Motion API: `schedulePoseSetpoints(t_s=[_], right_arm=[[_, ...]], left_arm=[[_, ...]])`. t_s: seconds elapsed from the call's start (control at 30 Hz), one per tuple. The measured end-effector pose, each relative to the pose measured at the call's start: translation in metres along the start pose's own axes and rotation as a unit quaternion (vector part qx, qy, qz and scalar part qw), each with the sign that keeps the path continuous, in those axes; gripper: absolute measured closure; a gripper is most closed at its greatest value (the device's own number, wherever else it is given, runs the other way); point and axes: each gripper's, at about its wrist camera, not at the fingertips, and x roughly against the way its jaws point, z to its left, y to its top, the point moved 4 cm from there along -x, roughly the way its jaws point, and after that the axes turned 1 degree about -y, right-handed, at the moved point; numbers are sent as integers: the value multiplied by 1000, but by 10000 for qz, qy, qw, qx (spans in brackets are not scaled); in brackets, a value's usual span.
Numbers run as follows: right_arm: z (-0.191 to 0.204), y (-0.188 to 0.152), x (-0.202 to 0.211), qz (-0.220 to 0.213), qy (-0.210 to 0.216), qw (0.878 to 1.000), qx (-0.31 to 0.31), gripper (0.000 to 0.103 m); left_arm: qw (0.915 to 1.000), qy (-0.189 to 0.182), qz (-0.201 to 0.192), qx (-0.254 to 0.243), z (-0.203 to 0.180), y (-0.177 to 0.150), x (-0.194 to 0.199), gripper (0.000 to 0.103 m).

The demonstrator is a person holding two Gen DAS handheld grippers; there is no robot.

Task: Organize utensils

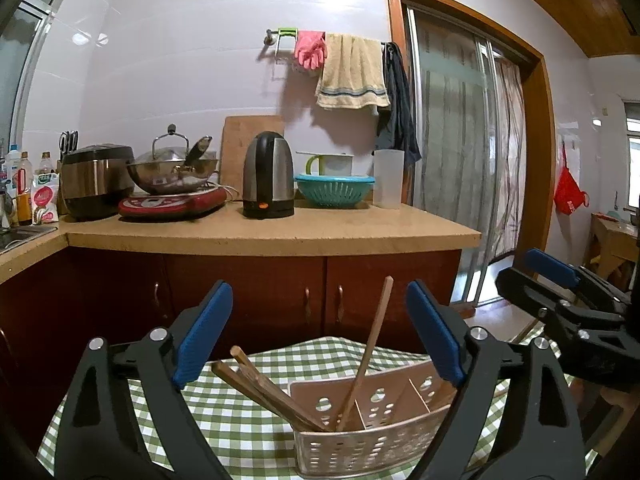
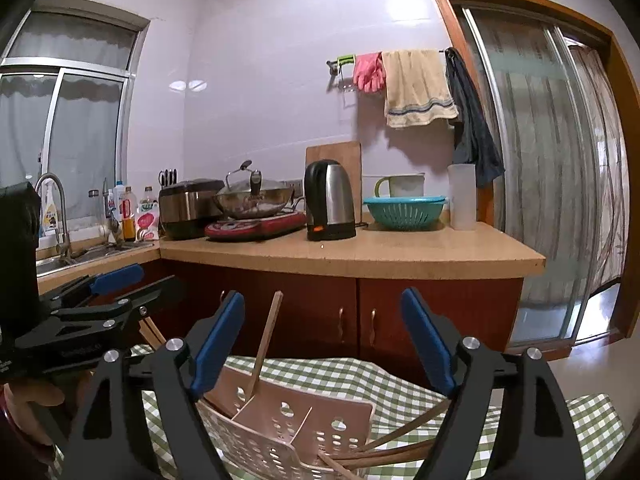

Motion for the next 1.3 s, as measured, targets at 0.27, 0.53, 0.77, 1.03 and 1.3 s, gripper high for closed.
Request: schedulePoseSetpoints(t_s=[0.27, 0.53, 0.77, 1.03, 1.3], right_arm=[[-7, 21, 22, -243, -198, 9995, -96, 21], [-11, 16, 58, -107, -580, 9982, -73, 19], [-14, -17, 86, 456, -827, 9954, -143, 19], [-6, -49, 122, 843, -823, 9928, -208, 19], [8, -70, 157, 1069, -790, 9910, -182, 19]], left_arm=[[9996, 110, -253, 64, 3, 17, 18, 13], [9991, 275, -320, 91, -1, 22, 55, 10], [9990, 412, -55, 186, -8, -2, 97, 6], [9962, 644, 415, 421, -11, -41, 140, 5], [9908, 1021, 744, 479, -12, -73, 184, 5]])
